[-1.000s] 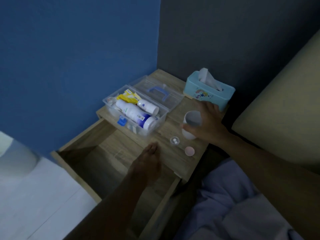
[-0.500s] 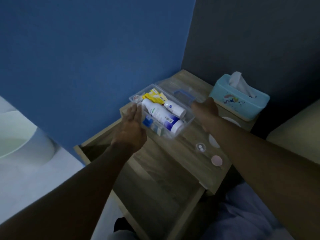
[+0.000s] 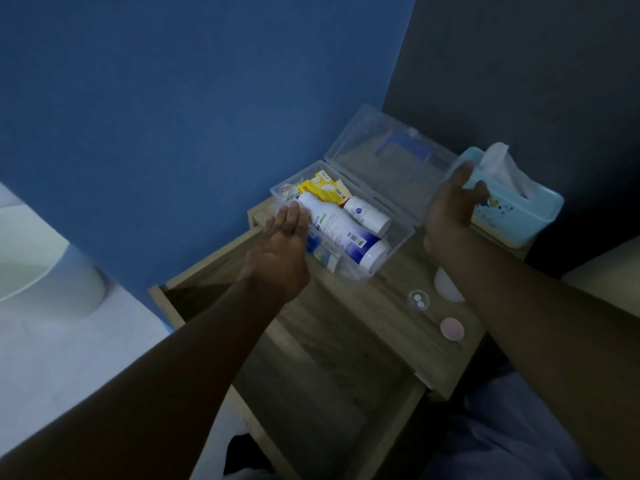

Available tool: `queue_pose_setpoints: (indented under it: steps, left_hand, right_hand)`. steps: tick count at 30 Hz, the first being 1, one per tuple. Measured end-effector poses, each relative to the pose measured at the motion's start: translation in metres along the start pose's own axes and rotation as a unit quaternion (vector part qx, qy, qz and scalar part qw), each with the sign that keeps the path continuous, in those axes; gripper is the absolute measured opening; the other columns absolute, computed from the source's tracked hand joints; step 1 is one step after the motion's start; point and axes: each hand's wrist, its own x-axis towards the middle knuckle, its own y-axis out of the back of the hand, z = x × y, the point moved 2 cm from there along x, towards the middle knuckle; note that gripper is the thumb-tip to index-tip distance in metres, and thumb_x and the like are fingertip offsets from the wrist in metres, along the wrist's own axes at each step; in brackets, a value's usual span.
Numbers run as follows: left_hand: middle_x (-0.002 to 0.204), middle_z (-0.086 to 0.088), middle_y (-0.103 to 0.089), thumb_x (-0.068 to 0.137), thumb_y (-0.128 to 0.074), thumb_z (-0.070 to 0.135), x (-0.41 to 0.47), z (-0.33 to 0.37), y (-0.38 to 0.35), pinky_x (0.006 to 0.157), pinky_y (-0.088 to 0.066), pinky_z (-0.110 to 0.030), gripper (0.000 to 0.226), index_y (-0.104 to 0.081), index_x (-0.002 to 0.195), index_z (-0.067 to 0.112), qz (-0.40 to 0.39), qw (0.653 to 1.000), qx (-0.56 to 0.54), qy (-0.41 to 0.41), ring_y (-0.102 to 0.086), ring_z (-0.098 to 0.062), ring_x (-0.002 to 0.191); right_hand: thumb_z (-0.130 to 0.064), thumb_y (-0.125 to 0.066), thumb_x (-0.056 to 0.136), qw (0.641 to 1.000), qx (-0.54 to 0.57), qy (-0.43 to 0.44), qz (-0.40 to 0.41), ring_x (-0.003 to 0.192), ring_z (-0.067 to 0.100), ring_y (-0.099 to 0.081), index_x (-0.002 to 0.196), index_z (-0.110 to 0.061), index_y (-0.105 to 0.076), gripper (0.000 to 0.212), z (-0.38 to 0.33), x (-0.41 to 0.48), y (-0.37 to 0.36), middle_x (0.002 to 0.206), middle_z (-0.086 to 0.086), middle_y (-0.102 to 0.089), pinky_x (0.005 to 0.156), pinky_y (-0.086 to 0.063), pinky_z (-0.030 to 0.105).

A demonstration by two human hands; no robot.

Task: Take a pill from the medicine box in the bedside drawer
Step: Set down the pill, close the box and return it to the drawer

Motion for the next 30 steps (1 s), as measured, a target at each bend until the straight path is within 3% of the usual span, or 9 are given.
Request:
queue_pose_setpoints:
  steps: [2, 4, 6, 10, 14, 21, 26, 30]
  left_hand:
    - [0.165, -0.007, 0.011, 0.087, -0.053, 0.007, 0.000, 0.003, 0.003, 0.124, 0.000, -0.038, 0.090, 0.005, 0.156, 0.013, -0.018, 1.000, -0.005, 0.002, 0.011, -0.024, 0.152]
    - [0.165, -0.004, 0.013, 0.087, -0.055, 0.005, -0.001, 0.005, 0.010, 0.124, -0.002, -0.038, 0.093, 0.005, 0.156, 0.015, -0.046, 0.998, -0.037, 0.015, 0.013, -0.023, 0.151]
    - [0.165, -0.001, 0.013, 0.085, -0.056, 0.004, -0.003, 0.003, 0.015, 0.124, -0.007, -0.039, 0.093, 0.003, 0.156, 0.017, -0.062, 0.995, -0.074, 0.018, 0.013, -0.022, 0.152]
    - [0.165, -0.002, 0.008, 0.081, -0.057, 0.003, -0.016, -0.007, 0.020, 0.124, -0.010, -0.037, 0.096, 0.003, 0.156, 0.013, -0.001, 0.997, -0.070, 0.020, 0.007, -0.024, 0.152]
    - [0.165, -0.003, 0.010, 0.079, -0.056, 0.004, -0.018, -0.012, 0.026, 0.124, -0.006, -0.038, 0.098, 0.005, 0.156, 0.013, 0.059, 0.997, -0.044, 0.014, 0.008, -0.022, 0.152]
    - [0.165, 0.000, 0.013, 0.081, -0.058, 0.010, 0.001, -0.004, 0.040, 0.124, -0.007, -0.039, 0.101, 0.010, 0.155, 0.017, 0.037, 0.999, -0.007, -0.021, 0.012, -0.022, 0.152]
    - [0.164, 0.000, 0.015, 0.081, -0.057, 0.008, 0.010, -0.007, 0.027, 0.123, -0.002, -0.038, 0.101, 0.012, 0.154, 0.019, -0.001, 1.000, 0.017, -0.011, 0.012, -0.020, 0.151]
    - [0.165, -0.003, 0.012, 0.079, -0.058, 0.007, 0.012, -0.006, 0.015, 0.122, 0.002, -0.035, 0.101, 0.010, 0.155, 0.015, 0.025, 0.999, 0.025, -0.011, 0.006, -0.020, 0.152]
  right_hand:
    - [-0.051, -0.041, 0.101, 0.998, 0.011, 0.059, -0.004, 0.127, 0.025, -0.050, 0.153, -0.019, -0.026, 0.062, -0.017, -0.008, 0.007, 0.150, 0.013, -0.043, 0.084, -0.035, 0.018]
    - [-0.054, -0.042, 0.099, 0.987, -0.020, 0.136, -0.087, 0.122, 0.018, -0.053, 0.152, -0.022, -0.027, 0.063, -0.026, -0.020, 0.013, 0.148, 0.011, -0.047, 0.074, -0.039, 0.009]
    - [-0.051, -0.047, 0.098, 0.954, -0.091, 0.221, -0.179, 0.125, 0.016, -0.053, 0.150, -0.023, -0.032, 0.061, -0.030, -0.033, 0.023, 0.146, 0.008, -0.049, 0.081, -0.042, 0.004]
    - [-0.040, -0.056, 0.098, 0.860, -0.218, 0.366, -0.282, 0.119, 0.017, -0.055, 0.139, -0.016, -0.049, 0.048, -0.020, -0.057, 0.038, 0.130, 0.004, -0.058, 0.097, -0.049, 0.036]
    - [-0.042, -0.058, 0.095, 0.785, -0.282, 0.432, -0.343, 0.122, 0.012, -0.048, 0.137, -0.022, -0.049, 0.046, 0.004, -0.083, 0.046, 0.134, -0.001, -0.055, 0.098, -0.048, 0.036]
    - [-0.028, -0.052, 0.102, 0.703, -0.350, 0.521, -0.334, 0.143, 0.019, -0.041, 0.143, -0.014, -0.050, 0.044, 0.043, -0.101, 0.051, 0.152, 0.004, -0.049, 0.113, -0.039, 0.049]
    - [-0.026, -0.052, 0.102, 0.689, -0.349, 0.552, -0.314, 0.145, 0.021, -0.039, 0.142, -0.012, -0.053, 0.042, 0.053, -0.099, 0.052, 0.152, 0.006, -0.049, 0.116, -0.034, 0.051]
    - [-0.025, -0.055, 0.101, 0.691, -0.351, 0.561, -0.291, 0.146, 0.021, -0.038, 0.141, -0.011, -0.054, 0.042, 0.056, -0.103, 0.053, 0.152, 0.007, -0.049, 0.117, -0.033, 0.051]
